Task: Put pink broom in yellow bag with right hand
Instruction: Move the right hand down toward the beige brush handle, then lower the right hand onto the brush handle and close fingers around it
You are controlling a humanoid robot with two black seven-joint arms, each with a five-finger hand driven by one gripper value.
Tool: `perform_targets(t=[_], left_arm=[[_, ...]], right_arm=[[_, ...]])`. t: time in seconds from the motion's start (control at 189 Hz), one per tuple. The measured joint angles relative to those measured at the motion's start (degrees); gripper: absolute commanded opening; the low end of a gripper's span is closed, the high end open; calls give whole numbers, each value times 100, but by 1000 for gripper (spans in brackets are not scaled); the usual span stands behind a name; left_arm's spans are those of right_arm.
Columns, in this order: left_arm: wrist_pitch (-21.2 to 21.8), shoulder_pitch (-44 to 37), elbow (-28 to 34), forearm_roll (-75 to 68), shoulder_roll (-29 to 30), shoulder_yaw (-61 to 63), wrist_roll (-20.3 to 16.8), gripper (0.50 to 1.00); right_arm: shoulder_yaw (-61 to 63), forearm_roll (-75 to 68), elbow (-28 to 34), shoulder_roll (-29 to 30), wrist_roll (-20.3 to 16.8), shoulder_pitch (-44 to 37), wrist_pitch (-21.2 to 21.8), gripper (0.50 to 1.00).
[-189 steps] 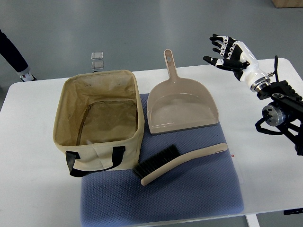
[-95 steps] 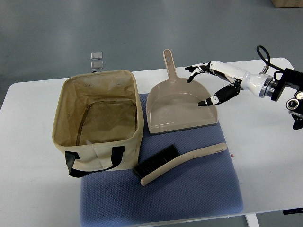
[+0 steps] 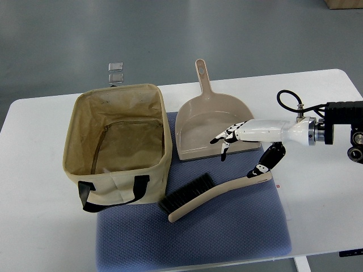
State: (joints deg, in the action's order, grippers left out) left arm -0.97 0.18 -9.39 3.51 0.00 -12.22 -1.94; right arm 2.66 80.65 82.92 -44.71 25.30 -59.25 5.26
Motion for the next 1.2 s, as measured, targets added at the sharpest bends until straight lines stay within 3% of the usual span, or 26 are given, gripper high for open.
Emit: perform_targets(t=[0.201,0.729,1.199], left_arm=[[0,0,4,0,0,0,0,1000],[0,0,4,0,0,0,0,1000],[1,0,2,0,0,-5,2,1000]], right_arm=[[8,290,-23,271,-458,261,-58,928],[24,684,-173,505,-830,802,-570,926],[36,1031,-338,646,-1153,932,-679,921]])
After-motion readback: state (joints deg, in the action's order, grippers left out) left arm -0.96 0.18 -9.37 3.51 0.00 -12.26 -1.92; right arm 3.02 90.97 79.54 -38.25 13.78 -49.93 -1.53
